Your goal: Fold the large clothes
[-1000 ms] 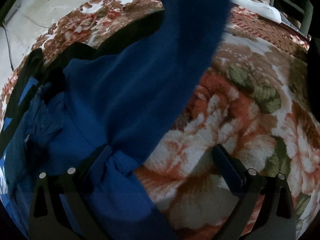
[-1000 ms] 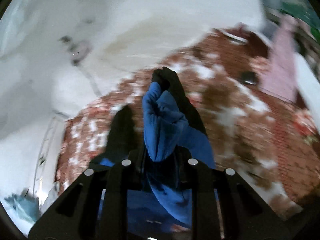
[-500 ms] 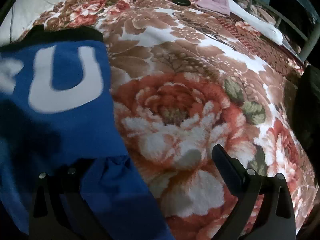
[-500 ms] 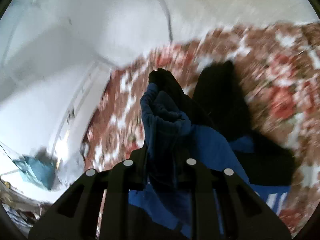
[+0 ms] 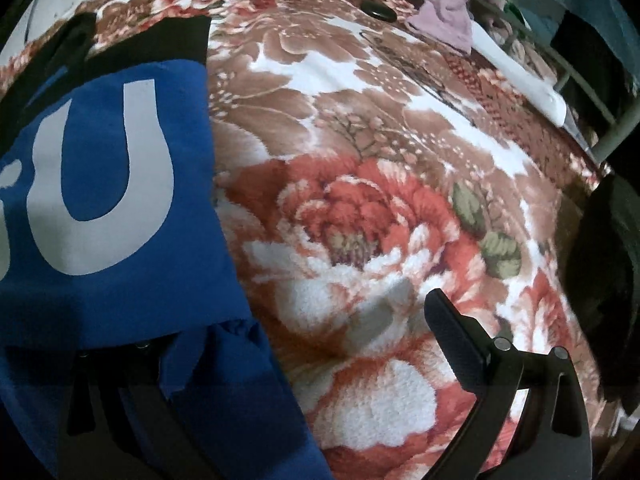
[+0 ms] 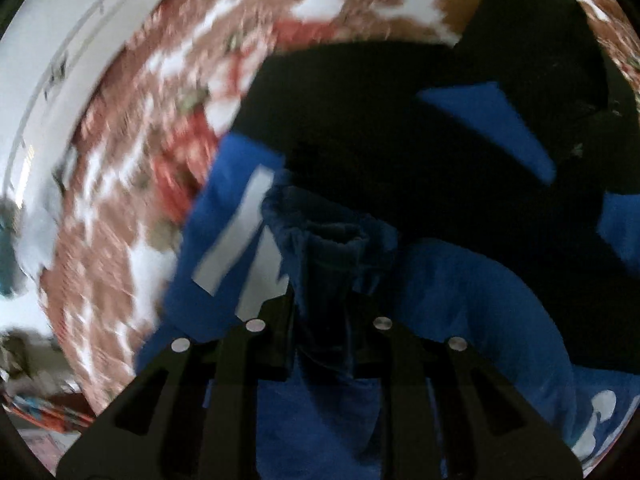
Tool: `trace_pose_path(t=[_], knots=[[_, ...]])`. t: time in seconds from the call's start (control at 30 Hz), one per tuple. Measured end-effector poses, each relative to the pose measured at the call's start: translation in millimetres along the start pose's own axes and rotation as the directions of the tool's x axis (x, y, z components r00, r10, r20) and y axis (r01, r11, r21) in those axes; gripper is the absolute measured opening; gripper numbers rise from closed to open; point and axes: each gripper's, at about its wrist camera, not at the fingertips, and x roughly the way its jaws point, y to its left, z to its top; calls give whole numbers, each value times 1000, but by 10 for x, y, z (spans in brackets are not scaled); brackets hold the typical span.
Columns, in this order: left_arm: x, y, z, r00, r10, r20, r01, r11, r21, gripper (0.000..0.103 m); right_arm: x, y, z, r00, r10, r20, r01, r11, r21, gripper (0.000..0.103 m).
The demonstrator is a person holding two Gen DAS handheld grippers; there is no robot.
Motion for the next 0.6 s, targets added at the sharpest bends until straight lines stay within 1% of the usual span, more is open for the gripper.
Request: trace_pose_path(t=[0.03, 0.07, 0.1, 0.13, 0.17, 0.2, 0.23, 0.27, 0.33, 0.4, 0.5, 0.57, 0.6], knots=[[-2, 19, 2, 1000, -11, 0, 11, 1000, -10, 98, 55, 33, -10, 1000, -10, -18, 9, 1000, -21, 24], [-2, 22, 9, 1000, -14, -2, 14, 1000, -15, 98, 148, 62, -44, 999, -21, -47, 19, 999, -41, 31], [0, 13, 16, 1000, -10, -8, 10, 1000, -16, 98, 198, 72, -69, 997, -18, -69, 15, 999, -45, 35], [1, 4, 21, 1000, -5, -13, 5, 1000, -15, 98, 229, 82, -71, 997, -4, -77, 1, 999, -45, 52], [3, -10, 31, 1000, -1, -21, 1, 1000, -14, 98, 240, 120, -74, 995, 36, -89, -41, 998, -47, 79], [-2, -8, 41, 1000, -3, -27, 3, 1000, -13, 98, 253, 161, -82, 992, 59, -115, -65, 997, -46, 96], [-20, -2, 45, 999, -8, -33, 8, 1000, -12, 98, 250, 223, -106, 987, 78, -143, -85, 995, -44, 98], [-44, 11, 47, 999, -16, -39, 16, 1000, -13, 98, 219, 289, -130, 983, 94, -157, -103, 993, -49, 98], [-126, 33, 32, 997, -31, -69, 31, 999, -9, 98, 64, 476, -187, 978, 136, -161, -154, 982, -105, 98], [-247, 28, -23, 994, -52, -94, 54, 998, 15, 98, -151, 572, -204, 977, 152, -149, -173, 975, -142, 98], [-588, 22, -183, 997, -26, -77, 33, 995, 90, 98, -517, 511, -130, 980, 163, -112, -176, 976, -124, 98], [-778, 98, -288, 997, 5, -74, 3, 994, 107, 98, -775, 371, -29, 986, 151, -73, -158, 982, -103, 98], [-855, 160, -327, 997, 16, -71, -8, 994, 106, 98, -943, 243, 16, 991, 128, -41, -132, 986, -98, 98]])
